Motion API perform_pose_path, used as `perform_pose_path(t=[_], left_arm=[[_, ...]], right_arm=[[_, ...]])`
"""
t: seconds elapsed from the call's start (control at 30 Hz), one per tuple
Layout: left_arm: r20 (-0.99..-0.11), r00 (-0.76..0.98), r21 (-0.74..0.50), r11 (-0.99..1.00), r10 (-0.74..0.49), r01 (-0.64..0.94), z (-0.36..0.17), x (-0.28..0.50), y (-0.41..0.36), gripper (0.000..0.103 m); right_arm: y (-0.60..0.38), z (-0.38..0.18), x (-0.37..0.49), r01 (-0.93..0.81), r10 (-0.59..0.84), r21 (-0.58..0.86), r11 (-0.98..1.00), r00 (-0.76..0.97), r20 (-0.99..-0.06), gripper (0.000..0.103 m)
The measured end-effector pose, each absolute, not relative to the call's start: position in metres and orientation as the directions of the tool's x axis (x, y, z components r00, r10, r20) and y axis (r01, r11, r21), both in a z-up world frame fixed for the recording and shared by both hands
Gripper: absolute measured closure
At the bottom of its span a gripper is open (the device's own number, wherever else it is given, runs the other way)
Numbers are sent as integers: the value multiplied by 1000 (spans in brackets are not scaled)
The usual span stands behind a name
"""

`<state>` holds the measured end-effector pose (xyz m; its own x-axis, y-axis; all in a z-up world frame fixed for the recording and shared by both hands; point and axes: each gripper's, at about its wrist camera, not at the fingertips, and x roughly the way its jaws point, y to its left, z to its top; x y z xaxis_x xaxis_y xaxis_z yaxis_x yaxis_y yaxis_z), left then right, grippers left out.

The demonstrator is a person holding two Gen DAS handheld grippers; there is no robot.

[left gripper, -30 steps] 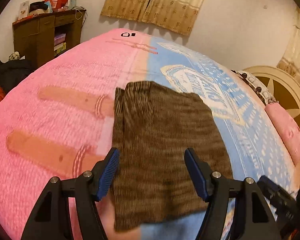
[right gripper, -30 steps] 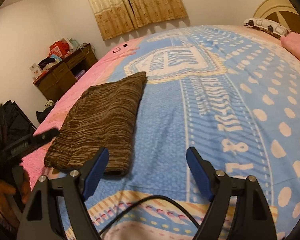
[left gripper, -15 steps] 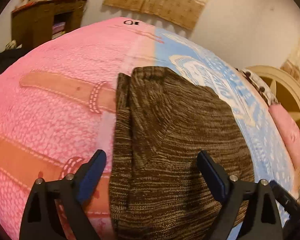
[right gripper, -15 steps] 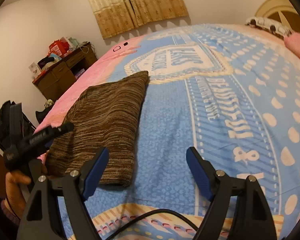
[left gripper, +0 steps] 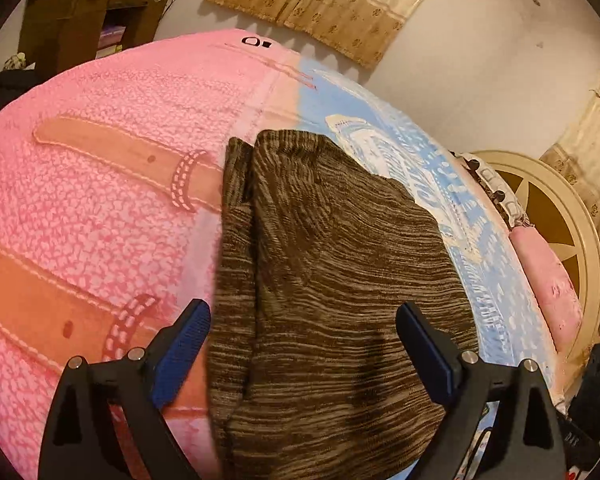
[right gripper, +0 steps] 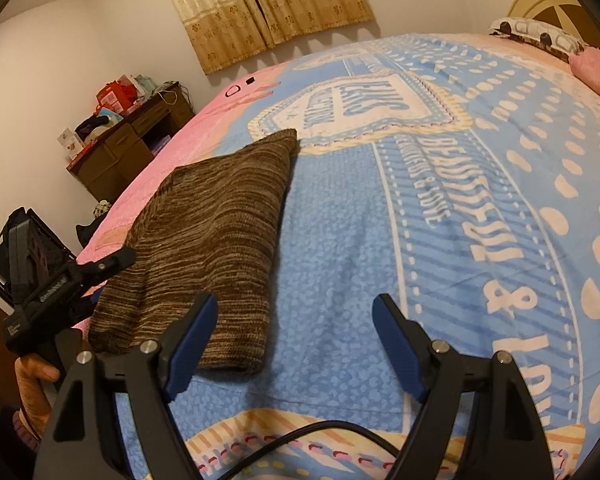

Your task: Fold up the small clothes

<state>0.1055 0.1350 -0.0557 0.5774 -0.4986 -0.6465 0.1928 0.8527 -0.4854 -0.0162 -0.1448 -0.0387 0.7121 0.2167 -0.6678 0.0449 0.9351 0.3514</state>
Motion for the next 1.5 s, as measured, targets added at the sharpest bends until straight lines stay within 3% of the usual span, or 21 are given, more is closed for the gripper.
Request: perform_pose_path(t=[0.13,0.2,0.27,0.33,0.6,0.73,0.83,0.87,0.97,1.23,1.4,1.47,1.5], left_arm=[[-631,544,-564,809,-553,169,-57,113,135,19],[-601,539,-640,759,-590,117,-61,115,151,33],[-581,525,-703,708,-622,61,-67,119,161,62],[-593,515,-703,710,-619,44,-72,119,161,70],[-594,533,-687,725,-603,53,-70,127,152,69],[-603,535,-678,734,-592,47,-66,134,144,57],[-607,545,-653,754,-578,73,-64,132,139,58],[-609,549,-643,762,-572,81,-64,131,139,69],[-601,548,-655,751,-582,79,-69,132,145,75],[-624,565,-612,787,-540,76,-67,135,134,69],[-624,586,-580,809,-517,96,-64,140,124,68],[-627,597,-555,825,-500,108,-63,139,120,73],[-629,598,-548,829,-497,112,-62,139,119,74]], right_arm=[[-145,-39,-17,46,218,355,934,713,-667,21],[-146,-38,-19,48,220,360,932,713,-665,21],[-147,-36,-21,48,215,356,933,719,-661,20],[-147,-36,-21,51,213,358,932,721,-659,21],[-145,-40,-19,53,217,361,931,713,-666,21],[-147,-37,-17,55,213,360,931,720,-660,21],[-149,-32,-7,50,219,369,928,726,-652,21],[-150,-30,-3,46,225,375,926,729,-646,21],[-148,-24,20,24,252,397,917,737,-627,18],[-128,-57,91,34,334,465,884,651,-681,12],[-91,-55,104,-38,237,274,961,627,-742,11],[-82,-54,103,-42,190,212,976,631,-752,27],[-78,-53,102,-57,196,208,977,639,-744,39]])
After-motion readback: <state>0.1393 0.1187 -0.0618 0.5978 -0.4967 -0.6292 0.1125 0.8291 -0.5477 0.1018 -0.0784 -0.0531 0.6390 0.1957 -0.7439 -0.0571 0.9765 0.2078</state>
